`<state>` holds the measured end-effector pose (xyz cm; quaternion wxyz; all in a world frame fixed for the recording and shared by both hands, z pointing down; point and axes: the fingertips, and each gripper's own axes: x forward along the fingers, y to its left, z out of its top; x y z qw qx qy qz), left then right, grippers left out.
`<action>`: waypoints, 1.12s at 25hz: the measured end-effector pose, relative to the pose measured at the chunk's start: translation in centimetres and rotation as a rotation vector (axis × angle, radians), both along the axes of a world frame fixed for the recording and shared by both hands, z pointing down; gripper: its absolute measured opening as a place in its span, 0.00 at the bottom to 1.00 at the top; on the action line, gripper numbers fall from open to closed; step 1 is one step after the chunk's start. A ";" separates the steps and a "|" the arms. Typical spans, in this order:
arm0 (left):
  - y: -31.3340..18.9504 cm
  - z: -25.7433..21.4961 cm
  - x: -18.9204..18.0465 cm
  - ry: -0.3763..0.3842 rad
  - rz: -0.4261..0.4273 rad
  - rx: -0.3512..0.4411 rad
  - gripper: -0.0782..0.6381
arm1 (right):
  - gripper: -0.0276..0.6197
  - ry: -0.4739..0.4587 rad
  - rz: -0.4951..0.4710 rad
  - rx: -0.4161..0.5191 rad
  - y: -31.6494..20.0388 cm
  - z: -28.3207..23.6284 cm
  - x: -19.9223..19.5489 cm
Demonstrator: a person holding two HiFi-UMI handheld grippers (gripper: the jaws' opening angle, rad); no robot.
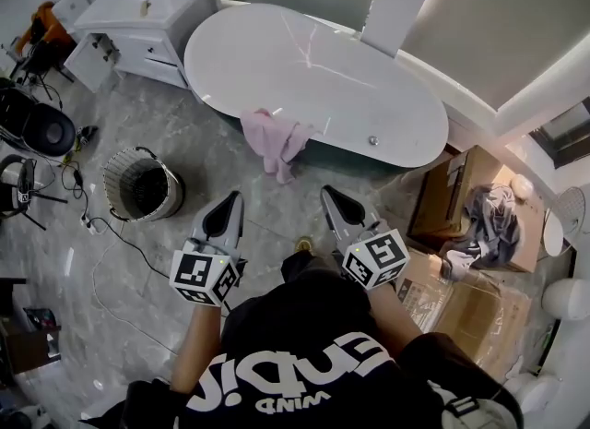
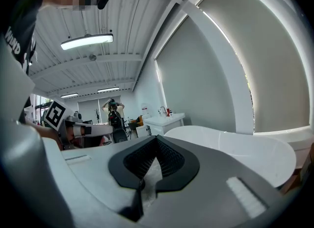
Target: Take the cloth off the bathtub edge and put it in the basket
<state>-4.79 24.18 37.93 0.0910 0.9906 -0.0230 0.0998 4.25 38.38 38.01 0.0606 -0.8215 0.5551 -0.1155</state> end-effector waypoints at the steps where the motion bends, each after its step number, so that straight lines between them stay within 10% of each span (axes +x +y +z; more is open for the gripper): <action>1: -0.2 0.0 0.8 -0.001 -0.008 0.000 0.10 | 0.05 0.001 -0.008 0.001 -0.2 -0.1 0.9; 28: -6.3 1.6 13.8 0.001 -0.049 -0.028 0.10 | 0.05 -0.022 -0.082 -0.036 -7.1 2.1 13.6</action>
